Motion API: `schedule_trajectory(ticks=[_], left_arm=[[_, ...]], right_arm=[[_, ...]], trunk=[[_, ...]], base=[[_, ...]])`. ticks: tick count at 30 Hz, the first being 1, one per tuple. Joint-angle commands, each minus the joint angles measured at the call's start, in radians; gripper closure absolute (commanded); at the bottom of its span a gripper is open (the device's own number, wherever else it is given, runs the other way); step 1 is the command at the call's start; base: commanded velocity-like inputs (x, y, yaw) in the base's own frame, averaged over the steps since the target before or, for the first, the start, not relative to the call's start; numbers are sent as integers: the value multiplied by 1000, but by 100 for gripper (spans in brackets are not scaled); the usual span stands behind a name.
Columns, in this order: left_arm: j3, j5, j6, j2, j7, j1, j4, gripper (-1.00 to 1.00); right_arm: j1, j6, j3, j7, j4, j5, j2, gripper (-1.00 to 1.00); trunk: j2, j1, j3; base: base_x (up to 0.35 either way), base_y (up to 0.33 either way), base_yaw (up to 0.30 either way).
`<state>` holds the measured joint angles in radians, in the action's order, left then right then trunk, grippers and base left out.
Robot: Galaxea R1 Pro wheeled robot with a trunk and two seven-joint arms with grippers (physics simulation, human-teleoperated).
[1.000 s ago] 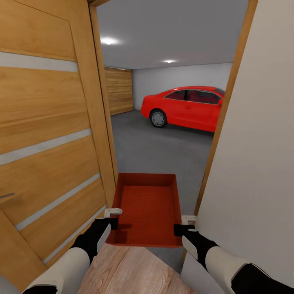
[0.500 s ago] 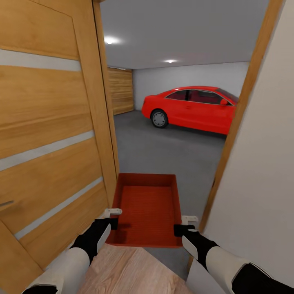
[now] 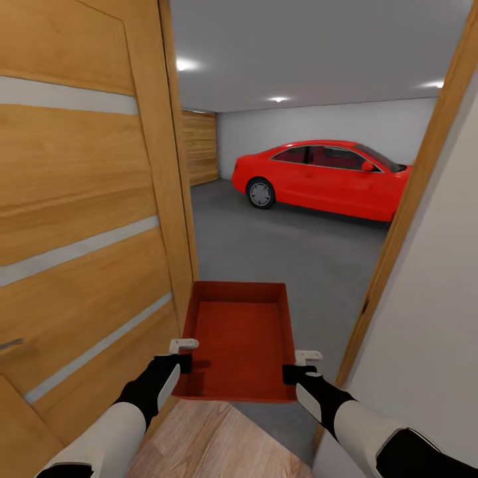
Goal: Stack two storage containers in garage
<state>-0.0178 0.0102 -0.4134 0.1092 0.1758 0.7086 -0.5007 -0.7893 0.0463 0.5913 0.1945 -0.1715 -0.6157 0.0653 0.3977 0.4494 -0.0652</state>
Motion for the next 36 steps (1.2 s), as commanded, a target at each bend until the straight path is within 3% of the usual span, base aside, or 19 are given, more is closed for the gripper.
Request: schedule_trajectory(ticks=[1,18,24,36], left_arm=[[4,-3,-8,0,7,0,2,100],[4,-3,-7,0,8,0,5,100],[4,-3,-5,0,8,0,4,100],[4,-3,-5,0,7,0,4,100]], right_arm=[[-2,3,7,28,-3,22,-5,100],[-2,3,7,38,-3,22,-5,100],[-2,3,6,89,-3,22,-4,100],[-2,3,7,94,-3,22,-4,100]], trunk=[[2,1,-2],[2,1,-2],[2,1,-2],[2,1,-2]], base=[[2,167,0],[0,234,-7],[0,60,-193],[0,2,-214]])
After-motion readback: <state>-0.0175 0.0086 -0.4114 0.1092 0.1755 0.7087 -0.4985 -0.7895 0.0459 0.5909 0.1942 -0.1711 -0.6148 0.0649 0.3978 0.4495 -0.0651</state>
